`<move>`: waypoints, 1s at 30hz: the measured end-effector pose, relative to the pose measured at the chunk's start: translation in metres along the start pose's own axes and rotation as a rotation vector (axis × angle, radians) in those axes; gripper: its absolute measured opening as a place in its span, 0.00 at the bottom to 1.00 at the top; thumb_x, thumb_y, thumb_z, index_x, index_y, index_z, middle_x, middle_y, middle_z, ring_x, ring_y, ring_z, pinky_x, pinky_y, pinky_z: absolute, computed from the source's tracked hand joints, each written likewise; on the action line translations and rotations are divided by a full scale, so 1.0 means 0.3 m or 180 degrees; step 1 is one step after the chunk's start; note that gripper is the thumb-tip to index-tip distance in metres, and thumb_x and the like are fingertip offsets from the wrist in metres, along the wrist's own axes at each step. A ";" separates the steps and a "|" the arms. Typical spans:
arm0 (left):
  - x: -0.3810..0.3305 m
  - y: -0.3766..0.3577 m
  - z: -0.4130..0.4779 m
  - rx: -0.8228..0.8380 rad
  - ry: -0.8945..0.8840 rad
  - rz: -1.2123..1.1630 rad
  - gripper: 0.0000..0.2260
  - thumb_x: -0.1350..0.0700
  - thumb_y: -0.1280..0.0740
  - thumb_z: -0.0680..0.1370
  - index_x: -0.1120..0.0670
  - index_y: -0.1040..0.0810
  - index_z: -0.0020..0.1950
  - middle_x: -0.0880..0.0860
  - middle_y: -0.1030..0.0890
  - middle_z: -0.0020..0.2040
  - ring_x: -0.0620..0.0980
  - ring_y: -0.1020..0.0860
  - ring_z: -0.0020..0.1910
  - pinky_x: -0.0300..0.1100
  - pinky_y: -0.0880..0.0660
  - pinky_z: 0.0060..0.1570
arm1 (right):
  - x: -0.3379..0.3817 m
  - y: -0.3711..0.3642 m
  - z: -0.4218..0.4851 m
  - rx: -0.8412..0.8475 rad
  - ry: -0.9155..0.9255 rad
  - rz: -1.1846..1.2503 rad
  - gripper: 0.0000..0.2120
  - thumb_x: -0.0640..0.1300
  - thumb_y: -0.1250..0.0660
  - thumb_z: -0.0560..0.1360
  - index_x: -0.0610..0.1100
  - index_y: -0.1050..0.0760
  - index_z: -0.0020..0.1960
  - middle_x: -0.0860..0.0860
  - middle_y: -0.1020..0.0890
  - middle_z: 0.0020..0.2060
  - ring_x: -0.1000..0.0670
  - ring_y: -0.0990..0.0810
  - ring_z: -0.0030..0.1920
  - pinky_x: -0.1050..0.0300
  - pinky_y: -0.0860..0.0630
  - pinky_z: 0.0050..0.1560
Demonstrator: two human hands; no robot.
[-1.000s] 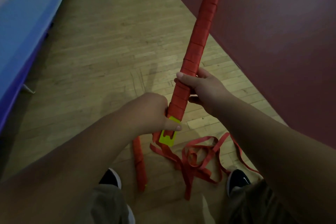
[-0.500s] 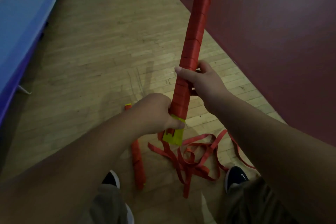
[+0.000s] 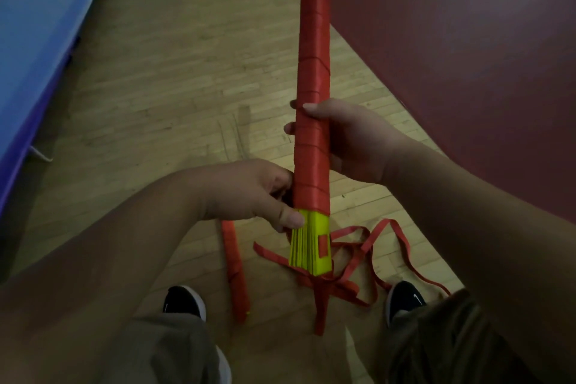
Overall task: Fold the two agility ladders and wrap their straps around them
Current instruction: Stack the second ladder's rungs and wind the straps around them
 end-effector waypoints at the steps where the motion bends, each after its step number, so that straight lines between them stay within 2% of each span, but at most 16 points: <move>1: 0.000 0.008 -0.005 0.0001 0.0068 0.0109 0.14 0.49 0.21 0.72 0.48 0.15 0.56 0.45 0.11 0.49 0.47 0.12 0.50 0.42 0.19 0.54 | -0.002 0.001 0.002 0.0054 0.0017 -0.0084 0.25 0.48 0.29 0.81 0.42 0.26 0.76 0.46 0.15 0.51 0.50 0.15 0.44 0.56 0.17 0.40; 3: 0.008 0.023 -0.008 -0.0026 0.0215 0.0388 0.13 0.50 0.20 0.75 0.49 0.14 0.58 0.47 0.10 0.48 0.48 0.12 0.48 0.41 0.17 0.51 | -0.009 0.003 0.007 0.0148 0.0122 -0.0296 0.19 0.48 0.29 0.82 0.43 0.26 0.71 0.49 0.20 0.44 0.52 0.21 0.39 0.59 0.20 0.35; 5: 0.023 0.033 -0.005 -0.0133 0.0318 0.0596 0.12 0.50 0.21 0.78 0.50 0.14 0.60 0.49 0.10 0.48 0.49 0.11 0.48 0.42 0.15 0.49 | -0.015 0.007 0.012 0.0109 0.0209 -0.0396 0.16 0.48 0.28 0.83 0.46 0.27 0.67 0.51 0.24 0.41 0.53 0.26 0.36 0.60 0.24 0.32; 6: 0.031 0.036 -0.001 -0.0208 0.0351 0.0634 0.11 0.50 0.21 0.78 0.51 0.13 0.59 0.50 0.10 0.48 0.49 0.12 0.48 0.42 0.15 0.48 | -0.016 0.008 0.015 0.0007 0.0235 -0.0366 0.16 0.48 0.27 0.83 0.48 0.26 0.67 0.51 0.23 0.41 0.53 0.23 0.36 0.59 0.21 0.34; 8: 0.043 0.042 0.007 -0.0344 0.0348 0.0679 0.09 0.50 0.21 0.79 0.51 0.13 0.56 0.51 0.11 0.44 0.48 0.12 0.45 0.43 0.15 0.46 | -0.017 0.008 0.021 -0.0203 0.0286 -0.0250 0.19 0.47 0.25 0.81 0.49 0.24 0.70 0.50 0.18 0.47 0.51 0.16 0.44 0.53 0.15 0.43; 10: 0.047 0.049 0.014 -0.0422 0.0323 0.0770 0.07 0.50 0.21 0.79 0.49 0.12 0.54 0.49 0.12 0.41 0.45 0.14 0.41 0.44 0.17 0.44 | -0.022 0.007 0.027 -0.0332 0.0327 -0.0205 0.23 0.47 0.23 0.80 0.51 0.24 0.73 0.49 0.17 0.52 0.48 0.15 0.50 0.49 0.15 0.50; 13: 0.050 0.053 0.019 -0.0465 0.0404 0.0933 0.05 0.48 0.21 0.79 0.45 0.12 0.53 0.46 0.13 0.40 0.43 0.17 0.39 0.41 0.21 0.40 | -0.033 0.003 0.031 -0.0485 0.0339 -0.0274 0.24 0.47 0.21 0.78 0.52 0.23 0.72 0.48 0.16 0.53 0.46 0.15 0.51 0.46 0.15 0.53; 15: 0.048 0.051 0.021 -0.0500 0.0459 0.1032 0.05 0.48 0.21 0.78 0.44 0.12 0.53 0.45 0.13 0.40 0.41 0.17 0.38 0.39 0.22 0.39 | -0.040 0.001 0.031 -0.0571 0.0329 -0.0284 0.24 0.46 0.20 0.78 0.53 0.23 0.71 0.47 0.15 0.57 0.44 0.13 0.54 0.45 0.13 0.55; 18: 0.044 0.046 0.016 -0.0489 0.0582 0.1117 0.10 0.45 0.19 0.76 0.43 0.13 0.55 0.45 0.13 0.45 0.41 0.17 0.39 0.39 0.20 0.38 | -0.046 -0.002 0.031 -0.0730 0.0339 -0.0330 0.24 0.46 0.19 0.77 0.53 0.23 0.70 0.44 0.15 0.62 0.41 0.12 0.60 0.43 0.12 0.53; 21: 0.047 0.029 0.012 -0.0289 0.0833 0.1508 0.22 0.38 0.17 0.71 0.41 0.17 0.60 0.48 0.14 0.55 0.50 0.14 0.47 0.47 0.16 0.45 | -0.054 -0.001 0.036 -0.0995 0.0405 -0.0478 0.22 0.46 0.17 0.75 0.52 0.22 0.65 0.41 0.14 0.62 0.39 0.12 0.60 0.41 0.11 0.53; 22: 0.043 0.021 0.014 -0.0309 0.0874 0.1666 0.23 0.36 0.17 0.70 0.41 0.18 0.60 0.47 0.15 0.54 0.51 0.16 0.47 0.49 0.18 0.45 | -0.057 -0.001 0.040 -0.1060 0.0423 -0.0529 0.22 0.46 0.17 0.75 0.52 0.22 0.65 0.41 0.14 0.62 0.39 0.12 0.60 0.39 0.11 0.54; 24: 0.028 -0.005 0.025 -0.0442 0.0923 0.1877 0.21 0.34 0.19 0.70 0.43 0.18 0.57 0.44 0.18 0.48 0.46 0.19 0.46 0.45 0.23 0.42 | -0.065 -0.001 0.044 -0.1157 0.0447 -0.0602 0.24 0.47 0.16 0.74 0.51 0.22 0.65 0.43 0.13 0.58 0.41 0.11 0.57 0.38 0.11 0.53; 28: 0.022 -0.064 0.062 -0.0787 0.1023 0.1753 0.26 0.29 0.23 0.70 0.49 0.13 0.53 0.50 0.12 0.48 0.48 0.15 0.48 0.52 0.16 0.54 | -0.074 -0.004 0.048 -0.1391 0.0539 -0.0757 0.26 0.49 0.15 0.73 0.51 0.24 0.66 0.48 0.13 0.53 0.47 0.11 0.50 0.39 0.11 0.53; 30: 0.028 -0.088 0.084 -0.1056 0.1110 0.1726 0.30 0.25 0.24 0.68 0.51 0.14 0.50 0.51 0.13 0.46 0.50 0.15 0.46 0.54 0.16 0.53 | -0.077 -0.004 0.048 -0.1515 0.0583 -0.0847 0.27 0.50 0.15 0.73 0.52 0.24 0.66 0.49 0.13 0.54 0.47 0.11 0.51 0.40 0.11 0.53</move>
Point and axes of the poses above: each hand's wrist, its own z-axis towards the middle knuckle, its own y-axis out of the back of the hand, x = y × z, the point moved 2 cm from there along z, towards the middle knuckle
